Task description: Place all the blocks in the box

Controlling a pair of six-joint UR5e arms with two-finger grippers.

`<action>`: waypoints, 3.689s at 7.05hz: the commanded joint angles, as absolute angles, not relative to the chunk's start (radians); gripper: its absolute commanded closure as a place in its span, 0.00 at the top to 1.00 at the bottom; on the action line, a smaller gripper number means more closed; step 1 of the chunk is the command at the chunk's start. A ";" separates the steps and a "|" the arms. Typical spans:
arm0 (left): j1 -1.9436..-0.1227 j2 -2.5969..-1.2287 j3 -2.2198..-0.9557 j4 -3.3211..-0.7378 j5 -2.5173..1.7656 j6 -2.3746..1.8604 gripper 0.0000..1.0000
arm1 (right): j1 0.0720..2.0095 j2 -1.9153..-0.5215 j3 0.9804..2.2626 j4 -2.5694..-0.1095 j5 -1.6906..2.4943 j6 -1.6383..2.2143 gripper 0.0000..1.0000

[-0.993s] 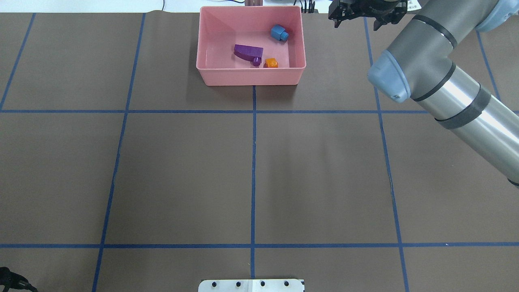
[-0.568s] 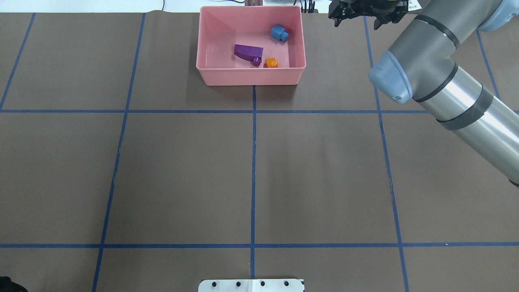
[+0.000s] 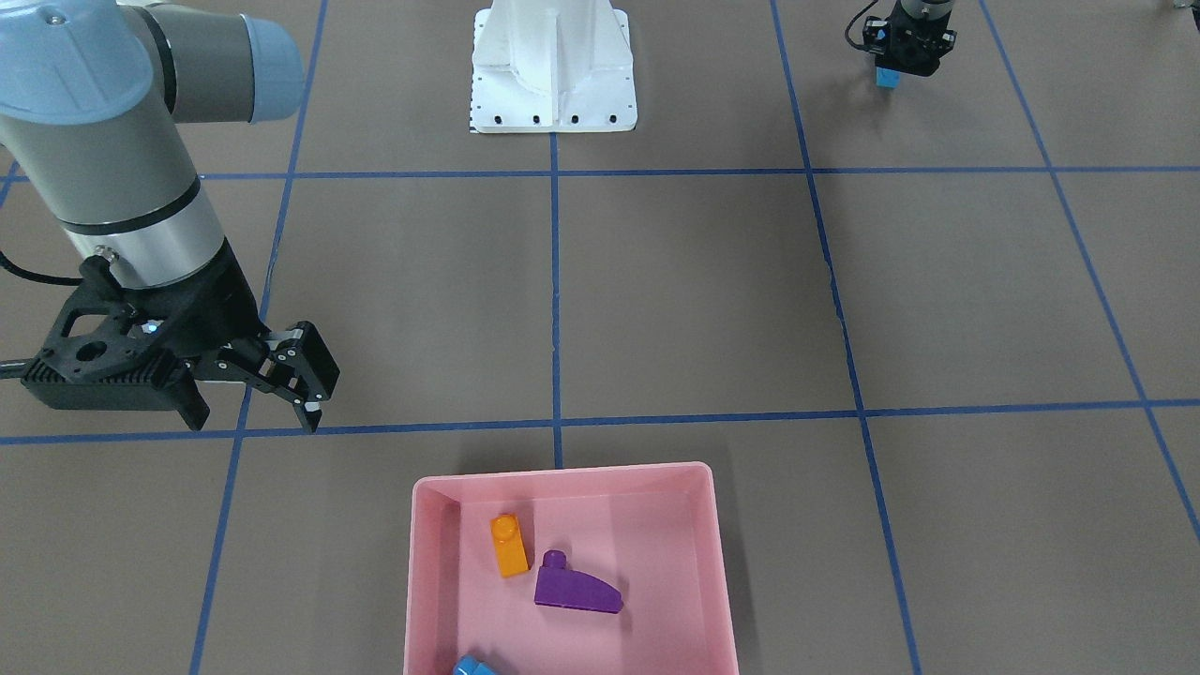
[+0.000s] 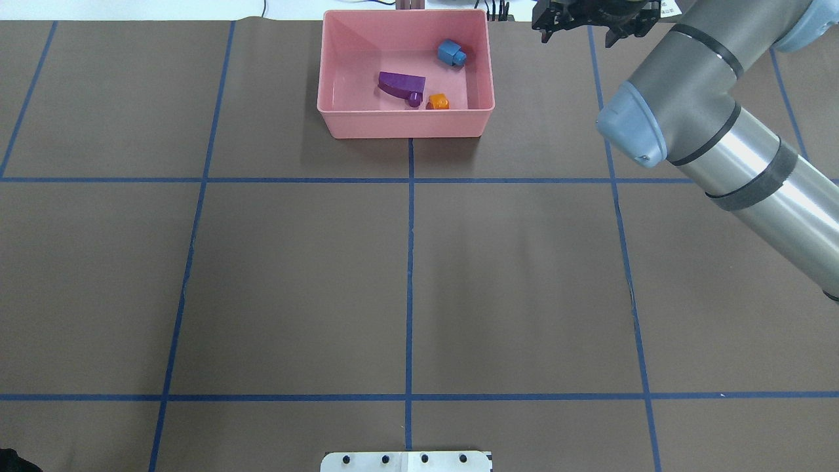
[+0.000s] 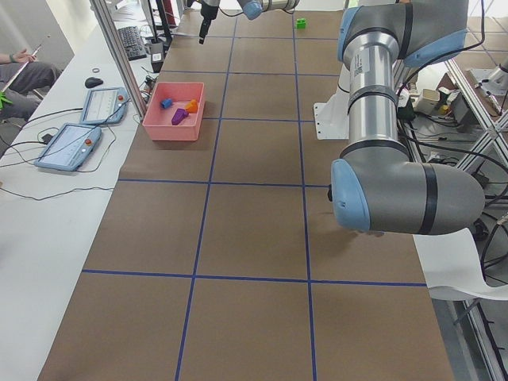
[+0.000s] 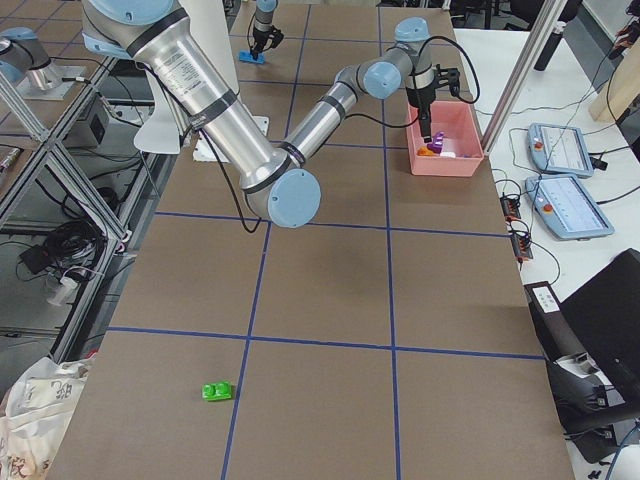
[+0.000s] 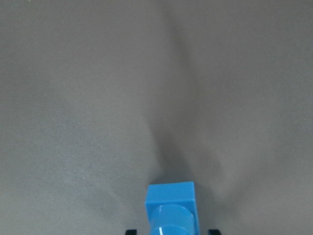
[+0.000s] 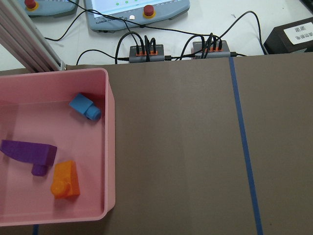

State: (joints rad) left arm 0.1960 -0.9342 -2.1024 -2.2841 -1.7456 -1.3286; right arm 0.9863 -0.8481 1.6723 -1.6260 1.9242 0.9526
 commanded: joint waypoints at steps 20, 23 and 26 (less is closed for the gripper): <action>-0.791 -2.143 -1.819 -1.965 -1.749 -1.118 0.00 | 1.442 -1.576 1.963 -1.615 2.252 0.146 1.00; -0.859 -2.478 -1.391 -1.971 -1.746 -1.121 0.00 | 1.508 -1.705 1.962 -1.596 2.278 -0.030 1.00; -0.881 -2.652 -1.085 -1.980 -1.701 -1.126 0.00 | 1.532 -1.917 1.950 -1.357 2.304 -0.054 1.00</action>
State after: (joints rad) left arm -0.8778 -2.5834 -1.1981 -1.9781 -1.7233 -1.1241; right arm 1.5242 -1.8245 1.9555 -1.4573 2.2953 -0.0373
